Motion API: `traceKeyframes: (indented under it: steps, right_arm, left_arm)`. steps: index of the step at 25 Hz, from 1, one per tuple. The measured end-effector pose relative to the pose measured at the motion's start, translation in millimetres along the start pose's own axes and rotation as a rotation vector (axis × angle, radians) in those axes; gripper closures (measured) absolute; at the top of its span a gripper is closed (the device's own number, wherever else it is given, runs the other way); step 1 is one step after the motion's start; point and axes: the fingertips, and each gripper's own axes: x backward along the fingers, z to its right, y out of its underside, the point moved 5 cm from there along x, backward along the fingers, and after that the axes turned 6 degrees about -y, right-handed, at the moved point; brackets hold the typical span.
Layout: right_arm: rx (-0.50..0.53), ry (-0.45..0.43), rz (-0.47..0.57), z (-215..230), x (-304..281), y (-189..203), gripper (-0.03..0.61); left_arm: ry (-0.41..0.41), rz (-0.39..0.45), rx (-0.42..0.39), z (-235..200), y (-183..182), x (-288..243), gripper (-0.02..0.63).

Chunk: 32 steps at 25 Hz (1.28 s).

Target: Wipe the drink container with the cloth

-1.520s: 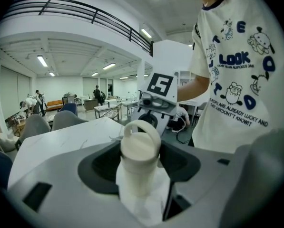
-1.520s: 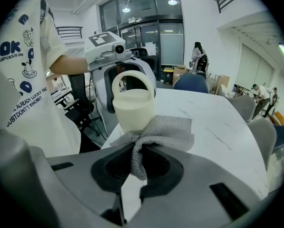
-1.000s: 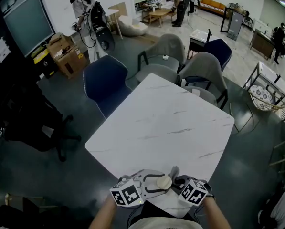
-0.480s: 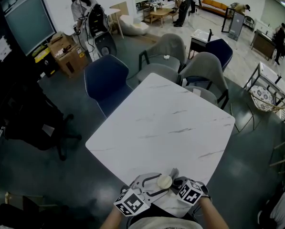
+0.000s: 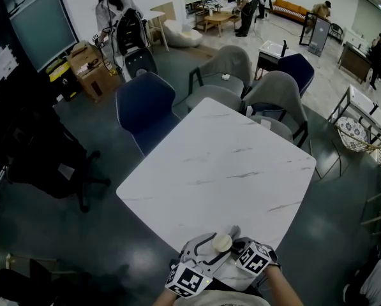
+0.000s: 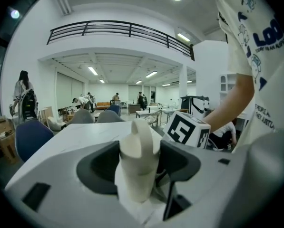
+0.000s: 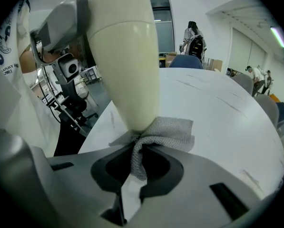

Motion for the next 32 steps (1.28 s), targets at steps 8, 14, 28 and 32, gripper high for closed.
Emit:
traceKeyframes:
  steps: [8,14,28,32]
  right_arm:
    - [-0.003,0.003,0.014,-0.8,7.0,-4.8,0.532]
    - [0.022,-0.003,0.029,-3.5,18.7,-13.9,0.532]
    - [0.121,-0.016,0.043,-17.8,58.1,-46.3,0.532]
    - [0.150,-0.014,0.055,-20.0,71.0,-57.6,0.532]
  left_arm:
    - [0.015,0.011,0.018,-0.9,0.8,-0.2,0.350]
    - [0.097,0.012,-0.019,-5.7,2.5,0.5,0.350]
    - [0.317,-0.019,-0.114,-18.9,6.1,2.1,0.350]
    - [0.385,-0.015,-0.152,-23.2,0.0,1.2,0.350]
